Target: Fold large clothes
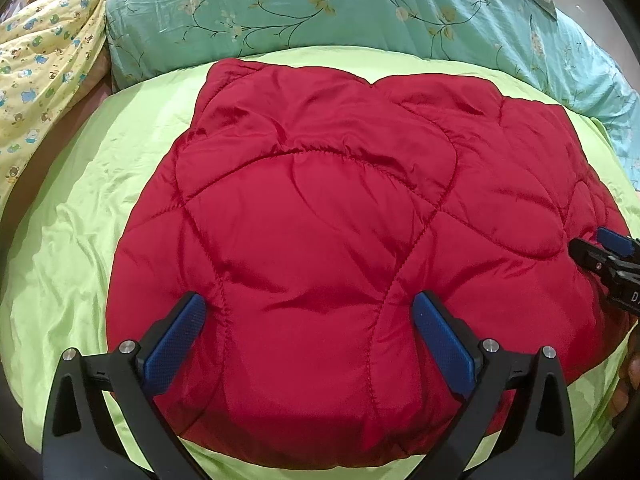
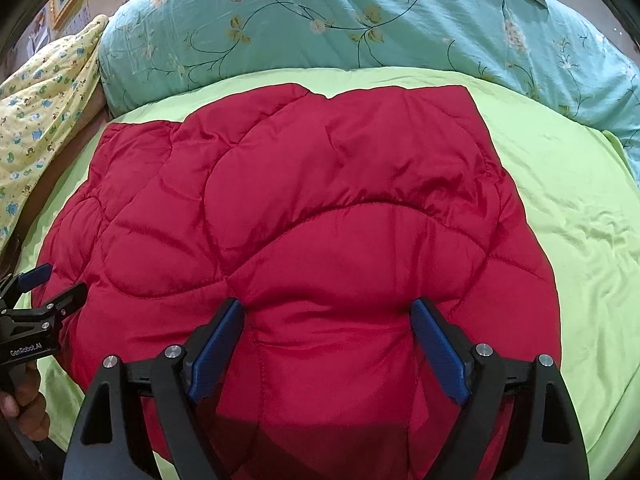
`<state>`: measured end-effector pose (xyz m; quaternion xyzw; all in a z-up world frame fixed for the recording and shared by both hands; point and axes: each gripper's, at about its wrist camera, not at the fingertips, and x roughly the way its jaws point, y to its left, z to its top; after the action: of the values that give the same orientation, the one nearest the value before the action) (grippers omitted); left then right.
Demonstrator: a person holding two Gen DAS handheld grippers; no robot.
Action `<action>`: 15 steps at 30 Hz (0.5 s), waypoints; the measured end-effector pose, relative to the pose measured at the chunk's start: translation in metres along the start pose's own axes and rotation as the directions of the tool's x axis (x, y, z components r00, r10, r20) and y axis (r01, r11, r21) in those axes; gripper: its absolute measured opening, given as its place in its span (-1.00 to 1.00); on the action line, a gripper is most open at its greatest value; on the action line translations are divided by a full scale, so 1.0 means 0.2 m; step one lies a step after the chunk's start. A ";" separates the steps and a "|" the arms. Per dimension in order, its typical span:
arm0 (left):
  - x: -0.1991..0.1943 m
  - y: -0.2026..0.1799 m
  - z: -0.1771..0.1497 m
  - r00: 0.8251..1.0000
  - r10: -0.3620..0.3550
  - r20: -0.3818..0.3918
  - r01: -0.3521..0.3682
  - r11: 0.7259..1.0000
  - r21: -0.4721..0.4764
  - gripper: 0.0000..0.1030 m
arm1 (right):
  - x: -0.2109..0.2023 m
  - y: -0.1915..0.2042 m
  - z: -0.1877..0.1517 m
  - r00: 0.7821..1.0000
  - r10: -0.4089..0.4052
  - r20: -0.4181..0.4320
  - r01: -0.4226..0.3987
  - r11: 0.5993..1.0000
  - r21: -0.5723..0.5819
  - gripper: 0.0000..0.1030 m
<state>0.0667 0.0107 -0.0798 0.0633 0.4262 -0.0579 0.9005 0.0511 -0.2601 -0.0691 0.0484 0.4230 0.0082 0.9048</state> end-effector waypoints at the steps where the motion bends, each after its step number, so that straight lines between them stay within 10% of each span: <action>1: 0.00 0.00 0.00 1.000 0.000 -0.001 0.000 1.000 0.000 1.00 | -0.02 0.00 0.01 1.000 -0.006 0.005 0.006 1.000 0.001 0.67; 15: 0.01 -0.01 0.00 1.000 0.009 0.005 -0.009 1.000 0.014 1.00 | 0.03 0.02 -0.02 1.000 -0.018 0.016 0.019 0.999 -0.028 0.74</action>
<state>0.0664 0.0085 -0.0815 0.0714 0.4232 -0.0572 0.9014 0.0522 -0.2561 -0.0756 0.0319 0.4162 0.0053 0.9087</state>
